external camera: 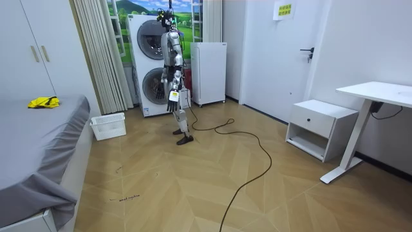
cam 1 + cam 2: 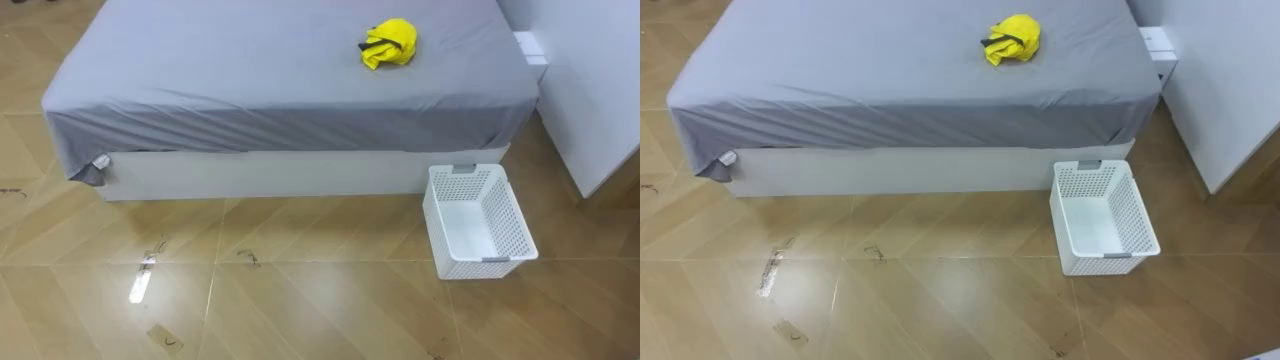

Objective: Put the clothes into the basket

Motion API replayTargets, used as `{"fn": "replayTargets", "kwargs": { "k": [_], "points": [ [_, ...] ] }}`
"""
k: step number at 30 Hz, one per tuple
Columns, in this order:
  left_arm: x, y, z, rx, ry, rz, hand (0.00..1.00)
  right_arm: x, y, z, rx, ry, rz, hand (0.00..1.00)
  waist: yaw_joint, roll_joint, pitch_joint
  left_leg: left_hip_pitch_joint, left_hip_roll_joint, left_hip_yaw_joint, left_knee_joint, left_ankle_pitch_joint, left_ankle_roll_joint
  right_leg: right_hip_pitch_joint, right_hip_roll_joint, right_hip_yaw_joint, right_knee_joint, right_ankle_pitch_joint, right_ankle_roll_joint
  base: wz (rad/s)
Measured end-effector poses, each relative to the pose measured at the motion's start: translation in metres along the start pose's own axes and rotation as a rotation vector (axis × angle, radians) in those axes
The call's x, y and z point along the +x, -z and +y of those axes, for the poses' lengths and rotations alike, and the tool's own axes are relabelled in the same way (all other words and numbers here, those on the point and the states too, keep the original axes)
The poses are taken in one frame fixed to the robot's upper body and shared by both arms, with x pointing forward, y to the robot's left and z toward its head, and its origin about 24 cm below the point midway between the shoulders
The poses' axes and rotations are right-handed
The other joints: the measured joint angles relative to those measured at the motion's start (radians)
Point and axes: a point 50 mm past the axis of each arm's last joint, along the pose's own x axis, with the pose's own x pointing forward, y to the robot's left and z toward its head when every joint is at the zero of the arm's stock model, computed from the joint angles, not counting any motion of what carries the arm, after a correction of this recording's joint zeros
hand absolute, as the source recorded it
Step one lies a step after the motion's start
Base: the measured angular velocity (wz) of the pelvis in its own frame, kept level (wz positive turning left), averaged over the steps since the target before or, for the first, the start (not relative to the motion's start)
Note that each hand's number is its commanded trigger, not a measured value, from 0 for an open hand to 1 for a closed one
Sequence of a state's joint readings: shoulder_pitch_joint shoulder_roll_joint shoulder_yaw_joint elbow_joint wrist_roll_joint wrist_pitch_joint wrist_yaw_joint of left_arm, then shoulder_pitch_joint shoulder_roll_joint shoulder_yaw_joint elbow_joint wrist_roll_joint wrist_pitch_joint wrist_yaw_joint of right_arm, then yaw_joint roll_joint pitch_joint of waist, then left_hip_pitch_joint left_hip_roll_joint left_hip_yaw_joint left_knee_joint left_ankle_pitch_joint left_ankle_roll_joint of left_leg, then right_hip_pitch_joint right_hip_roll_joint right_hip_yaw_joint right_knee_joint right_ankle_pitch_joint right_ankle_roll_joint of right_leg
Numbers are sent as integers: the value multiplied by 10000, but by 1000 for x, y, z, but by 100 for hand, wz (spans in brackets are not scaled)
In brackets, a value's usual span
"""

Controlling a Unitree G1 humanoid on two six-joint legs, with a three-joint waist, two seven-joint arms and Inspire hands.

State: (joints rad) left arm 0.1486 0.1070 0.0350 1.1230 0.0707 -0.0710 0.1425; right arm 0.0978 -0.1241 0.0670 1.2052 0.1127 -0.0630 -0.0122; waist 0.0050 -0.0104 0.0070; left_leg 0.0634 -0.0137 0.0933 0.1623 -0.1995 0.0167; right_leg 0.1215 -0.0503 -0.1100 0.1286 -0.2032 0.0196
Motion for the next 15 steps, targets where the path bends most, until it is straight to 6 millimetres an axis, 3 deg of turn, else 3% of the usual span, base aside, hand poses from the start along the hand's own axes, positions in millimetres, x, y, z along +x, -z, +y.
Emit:
{"fn": "replayTargets", "kwargs": {
  "k": [15],
  "points": [
    [0, 0, 1, -22, 23, -12, 0, 0, 0, 2, 298, -470, -19, 0, 14, 40, -42, -10, 0, -3, 24, 0, 0, -9, -4, 2, 43, 0, 0, 0]
  ]
}}
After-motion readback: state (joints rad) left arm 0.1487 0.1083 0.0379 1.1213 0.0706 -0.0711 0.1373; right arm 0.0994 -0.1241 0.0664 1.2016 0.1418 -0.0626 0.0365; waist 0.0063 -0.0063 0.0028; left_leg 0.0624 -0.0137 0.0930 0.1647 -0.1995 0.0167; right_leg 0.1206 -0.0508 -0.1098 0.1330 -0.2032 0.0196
